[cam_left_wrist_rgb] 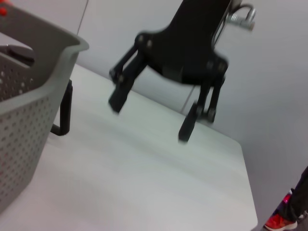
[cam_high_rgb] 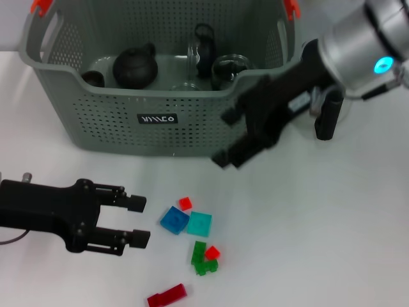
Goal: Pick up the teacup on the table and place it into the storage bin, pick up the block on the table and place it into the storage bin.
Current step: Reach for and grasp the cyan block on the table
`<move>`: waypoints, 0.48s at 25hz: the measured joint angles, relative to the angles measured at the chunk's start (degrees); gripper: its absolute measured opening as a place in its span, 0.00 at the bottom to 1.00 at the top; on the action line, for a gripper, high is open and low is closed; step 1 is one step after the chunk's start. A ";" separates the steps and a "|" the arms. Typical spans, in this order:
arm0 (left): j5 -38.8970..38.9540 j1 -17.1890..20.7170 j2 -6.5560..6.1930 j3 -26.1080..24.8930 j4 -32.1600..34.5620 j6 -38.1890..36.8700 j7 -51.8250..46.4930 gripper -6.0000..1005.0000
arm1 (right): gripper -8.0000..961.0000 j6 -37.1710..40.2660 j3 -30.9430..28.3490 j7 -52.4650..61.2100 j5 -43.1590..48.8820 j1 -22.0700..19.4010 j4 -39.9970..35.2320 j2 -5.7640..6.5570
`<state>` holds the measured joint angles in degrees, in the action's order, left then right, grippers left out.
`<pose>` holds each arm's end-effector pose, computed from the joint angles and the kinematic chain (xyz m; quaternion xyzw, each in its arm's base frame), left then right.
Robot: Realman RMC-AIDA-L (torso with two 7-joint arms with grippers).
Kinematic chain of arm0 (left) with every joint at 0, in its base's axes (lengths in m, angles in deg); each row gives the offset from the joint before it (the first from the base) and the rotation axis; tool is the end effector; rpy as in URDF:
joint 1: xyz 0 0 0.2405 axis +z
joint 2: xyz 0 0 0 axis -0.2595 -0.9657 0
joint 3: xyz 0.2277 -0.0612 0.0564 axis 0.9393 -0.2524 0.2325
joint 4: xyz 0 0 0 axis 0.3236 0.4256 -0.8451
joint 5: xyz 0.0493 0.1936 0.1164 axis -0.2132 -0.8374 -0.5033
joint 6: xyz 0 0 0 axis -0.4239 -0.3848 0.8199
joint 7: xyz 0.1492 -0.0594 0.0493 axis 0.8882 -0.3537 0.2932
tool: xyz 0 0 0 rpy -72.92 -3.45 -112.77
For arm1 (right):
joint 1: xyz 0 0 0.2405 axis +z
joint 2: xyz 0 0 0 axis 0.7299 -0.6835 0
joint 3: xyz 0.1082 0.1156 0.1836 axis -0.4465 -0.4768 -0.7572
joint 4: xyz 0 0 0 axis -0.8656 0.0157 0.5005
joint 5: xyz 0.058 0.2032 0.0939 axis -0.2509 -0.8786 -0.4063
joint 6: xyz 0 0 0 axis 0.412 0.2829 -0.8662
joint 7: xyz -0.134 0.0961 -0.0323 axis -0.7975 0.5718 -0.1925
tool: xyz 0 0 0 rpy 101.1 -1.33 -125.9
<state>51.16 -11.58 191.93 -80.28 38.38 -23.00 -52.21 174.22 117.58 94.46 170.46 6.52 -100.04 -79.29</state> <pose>-0.2643 0.2923 0.0275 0.9541 0.2250 0.1972 0.0139 0.0547 0.3850 -0.0230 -0.9930 0.1065 -0.0483 0.0165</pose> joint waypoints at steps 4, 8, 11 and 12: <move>-0.85 0.24 -0.05 -0.10 0.02 -0.06 0.07 0.73 | 0.92 -3.48 6.16 0.09 1.39 -0.49 4.04 -0.25; -1.15 0.42 -0.08 -0.39 0.02 -0.04 0.09 0.73 | 0.93 -7.73 11.71 -0.05 1.29 0.08 8.26 -0.31; -1.24 0.75 -0.15 -0.50 0.05 0.03 0.08 0.73 | 0.93 -11.62 16.38 0.30 1.01 0.58 10.98 -0.60; -1.27 0.80 -0.22 -0.51 0.18 0.06 0.04 0.73 | 0.93 -12.91 18.06 0.59 0.70 0.71 11.56 -0.70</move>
<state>49.89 -10.78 191.71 -80.80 38.57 -22.94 -52.17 161.31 135.64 95.05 171.17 7.22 -88.47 -79.99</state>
